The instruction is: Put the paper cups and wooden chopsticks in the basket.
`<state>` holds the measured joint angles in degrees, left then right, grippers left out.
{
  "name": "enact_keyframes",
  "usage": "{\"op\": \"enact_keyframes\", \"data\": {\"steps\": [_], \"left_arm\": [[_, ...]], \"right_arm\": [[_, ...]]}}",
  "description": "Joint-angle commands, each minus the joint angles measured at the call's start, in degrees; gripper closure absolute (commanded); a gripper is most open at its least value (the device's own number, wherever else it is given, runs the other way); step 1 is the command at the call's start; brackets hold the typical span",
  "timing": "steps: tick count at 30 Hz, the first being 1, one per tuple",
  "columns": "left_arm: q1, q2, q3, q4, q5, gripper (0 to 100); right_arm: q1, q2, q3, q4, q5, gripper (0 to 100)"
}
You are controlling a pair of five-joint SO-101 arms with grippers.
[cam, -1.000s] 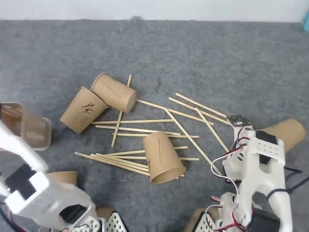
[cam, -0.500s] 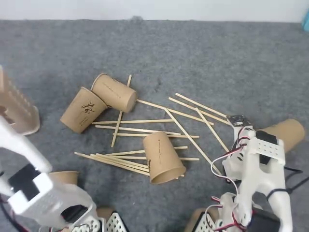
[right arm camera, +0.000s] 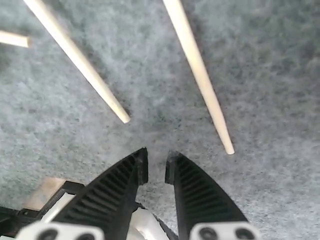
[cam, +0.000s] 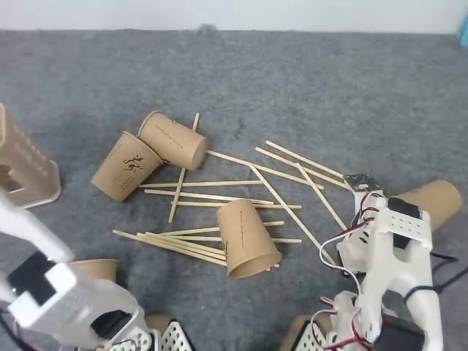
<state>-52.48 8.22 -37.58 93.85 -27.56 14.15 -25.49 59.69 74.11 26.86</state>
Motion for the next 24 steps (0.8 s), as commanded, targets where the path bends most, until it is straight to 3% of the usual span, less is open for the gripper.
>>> {"op": "enact_keyframes", "data": {"steps": [1, 9, 14, 19, 24], "left_arm": [[-1.1, 5.5, -2.2, -2.9, -0.9, 94], [-0.8, 20.5, -13.0, -2.4, -1.0, 81], [-0.8, 29.4, -16.4, -2.4, -1.1, 86], [-0.7, 36.5, -16.6, -2.5, -1.1, 99], [0.0, 41.8, -16.6, -2.5, -1.1, 99]], "right_arm": [[0.5, -1.8, 0.0, 0.2, 1.1, 92.9], [0.4, -1.8, 0.0, 0.1, 1.1, 92.9], [0.4, -1.8, 0.0, 0.1, 1.1, 92.9], [0.4, -1.8, 0.0, 0.1, 1.1, 92.9], [0.4, -1.8, 0.0, 0.1, 1.1, 92.9]]}}
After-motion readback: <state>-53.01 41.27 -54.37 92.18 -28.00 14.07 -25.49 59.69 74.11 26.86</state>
